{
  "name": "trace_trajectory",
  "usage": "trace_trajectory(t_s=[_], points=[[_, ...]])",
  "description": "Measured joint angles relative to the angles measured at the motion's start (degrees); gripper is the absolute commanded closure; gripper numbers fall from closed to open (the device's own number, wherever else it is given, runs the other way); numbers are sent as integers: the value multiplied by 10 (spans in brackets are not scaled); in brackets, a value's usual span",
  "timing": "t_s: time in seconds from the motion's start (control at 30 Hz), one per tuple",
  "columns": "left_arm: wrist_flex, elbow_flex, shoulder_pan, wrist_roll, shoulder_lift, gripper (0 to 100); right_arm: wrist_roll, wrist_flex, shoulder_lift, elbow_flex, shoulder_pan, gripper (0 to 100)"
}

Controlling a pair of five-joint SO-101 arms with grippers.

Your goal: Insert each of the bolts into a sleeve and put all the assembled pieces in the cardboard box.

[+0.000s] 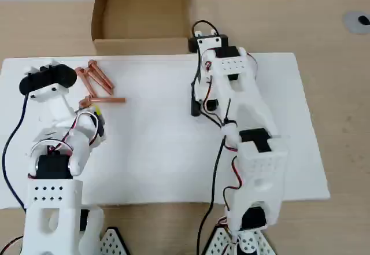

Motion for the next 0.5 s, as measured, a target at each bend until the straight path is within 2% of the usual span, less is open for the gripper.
trace_trajectory(t_s=[0.27,0.5], points=[[0,0,0,0,0,994,40,111,5,-121,-2,988],[0,-59,0,0,0,995,69,232,5,-319,-2,988]])
